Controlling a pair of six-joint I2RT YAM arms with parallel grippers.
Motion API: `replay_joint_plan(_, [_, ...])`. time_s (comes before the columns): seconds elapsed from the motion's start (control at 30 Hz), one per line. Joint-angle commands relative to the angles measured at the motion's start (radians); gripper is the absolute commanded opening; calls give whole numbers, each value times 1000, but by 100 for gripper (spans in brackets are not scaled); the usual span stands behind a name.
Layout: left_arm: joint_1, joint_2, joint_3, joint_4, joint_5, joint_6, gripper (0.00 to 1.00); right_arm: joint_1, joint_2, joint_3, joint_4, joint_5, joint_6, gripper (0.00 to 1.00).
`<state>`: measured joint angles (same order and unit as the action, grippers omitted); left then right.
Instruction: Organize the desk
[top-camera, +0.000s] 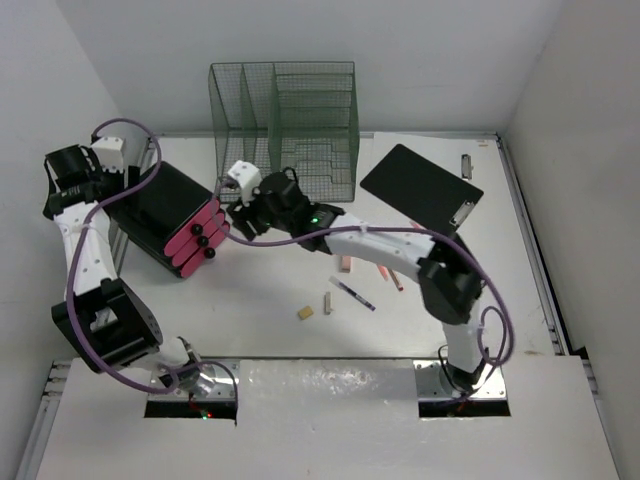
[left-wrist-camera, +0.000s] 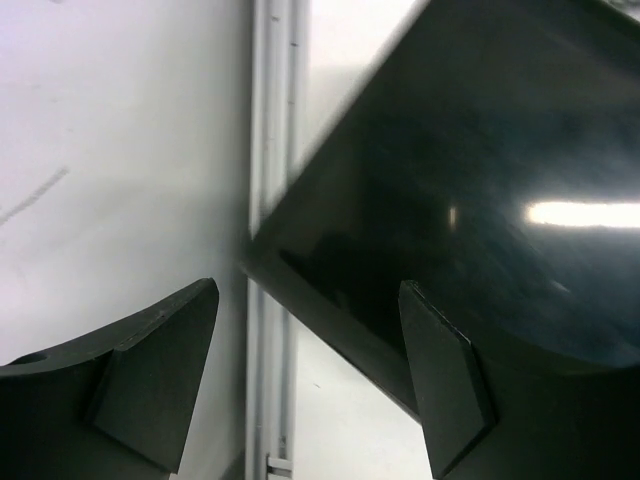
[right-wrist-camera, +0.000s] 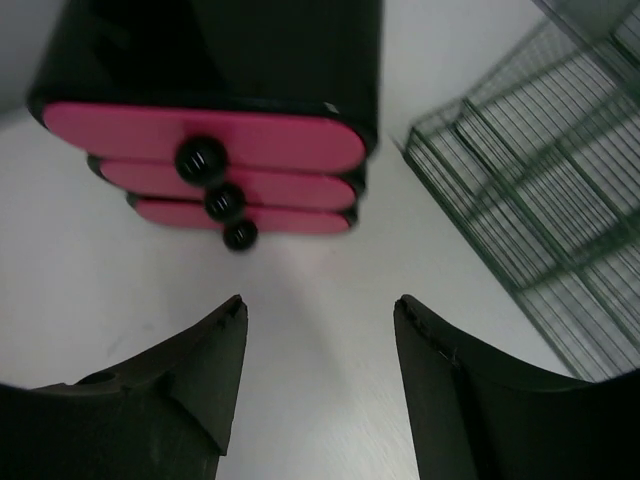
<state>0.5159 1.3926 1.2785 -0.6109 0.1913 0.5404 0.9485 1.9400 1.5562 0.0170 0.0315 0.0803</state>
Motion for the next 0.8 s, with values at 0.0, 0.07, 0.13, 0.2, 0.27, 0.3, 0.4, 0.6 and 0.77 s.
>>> replay_joint_plan(0.0, [4, 37, 74, 51, -7, -20, 71, 35, 98, 126, 122, -61, 32, 59])
replay_joint_plan(0.07, [3, 69, 82, 46, 3, -23, 71, 61, 164, 163, 179, -56, 47, 59])
replay_joint_plan(0.13, [3, 78, 76, 51, 10, -23, 71, 72, 197, 185, 222, -53, 77, 59])
replay_joint_plan(0.2, [3, 86, 65, 68, 16, -25, 71, 81, 237, 205, 273, -59, 104, 56])
replay_joint_plan(0.27, [3, 89, 47, 89, 16, -23, 71, 88, 270, 229, 297, -65, 131, 54])
replay_joint_plan(0.3, [3, 91, 33, 95, 16, -23, 71, 88, 281, 238, 299, -71, 136, 54])
replay_joint_plan(0.4, [3, 103, 16, 111, 13, -26, 71, 91, 309, 252, 316, -70, 170, 52])
replay_joint_plan(0.6, [1, 121, -11, 129, 26, -39, 71, 95, 369, 286, 368, -44, 237, 49])
replay_joint_plan(0.77, [-1, 121, -22, 137, 25, -34, 71, 98, 401, 303, 385, 19, 260, 45])
